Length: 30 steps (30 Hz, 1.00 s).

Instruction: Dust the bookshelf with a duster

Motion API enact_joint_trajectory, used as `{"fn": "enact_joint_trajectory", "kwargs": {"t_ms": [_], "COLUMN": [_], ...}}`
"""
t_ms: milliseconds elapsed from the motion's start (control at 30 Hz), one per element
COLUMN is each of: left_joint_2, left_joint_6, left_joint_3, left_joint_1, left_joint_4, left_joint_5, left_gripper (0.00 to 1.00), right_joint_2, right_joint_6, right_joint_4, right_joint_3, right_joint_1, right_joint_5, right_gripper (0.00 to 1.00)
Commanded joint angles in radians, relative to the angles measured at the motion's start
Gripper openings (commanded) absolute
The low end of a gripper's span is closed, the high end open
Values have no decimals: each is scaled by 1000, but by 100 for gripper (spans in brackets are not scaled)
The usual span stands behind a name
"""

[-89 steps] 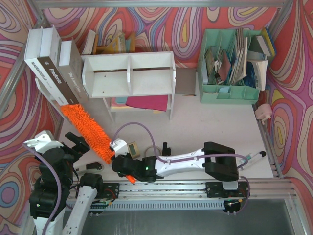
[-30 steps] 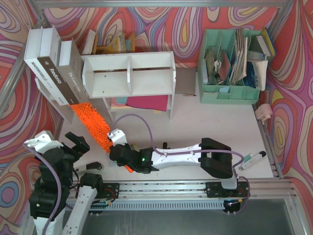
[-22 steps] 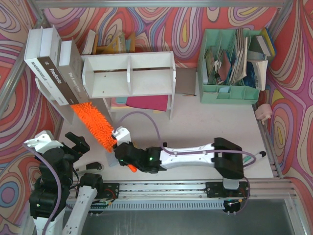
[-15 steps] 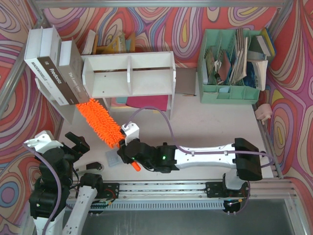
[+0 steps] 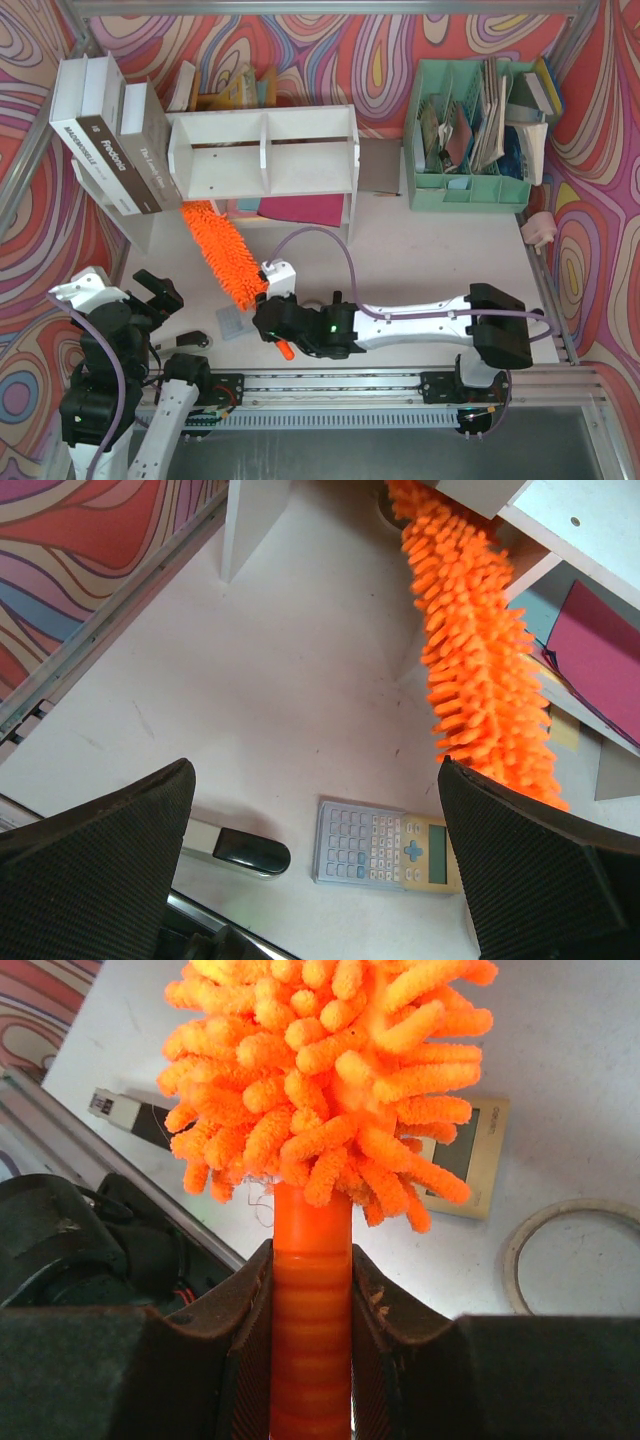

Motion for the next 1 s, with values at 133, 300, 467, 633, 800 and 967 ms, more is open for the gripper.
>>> {"fn": "enact_joint_trajectory", "kwargs": {"t_ms": [133, 300, 467, 633, 800, 967], "left_joint_2": [10, 10, 11, 10, 11, 10], "left_joint_6": [10, 10, 10, 10, 10, 9], "left_joint_3": [-13, -13, -13, -12, -13, -13], "left_joint_1": [3, 3, 3, 3, 3, 3], "left_joint_4": [23, 22, 22, 22, 22, 21], "left_joint_5": [2, 2, 2, 1, 1, 1], "left_gripper": [98, 98, 99, 99, 99, 98], "right_joint_2": [-2, -97, -126, -34, 65, 74], "right_joint_6": [5, -68, -74, -41, -28, -44], "right_joint_4": [12, 49, 50, 53, 39, 39], "right_joint_3": [20, 11, -18, -61, -56, -30], "right_joint_1": [3, 22, 31, 30, 30, 30], "right_joint_5": [30, 98, 109, 55, 12, 2], "right_gripper": [0, 0, 0, 0, 0, 0]}}
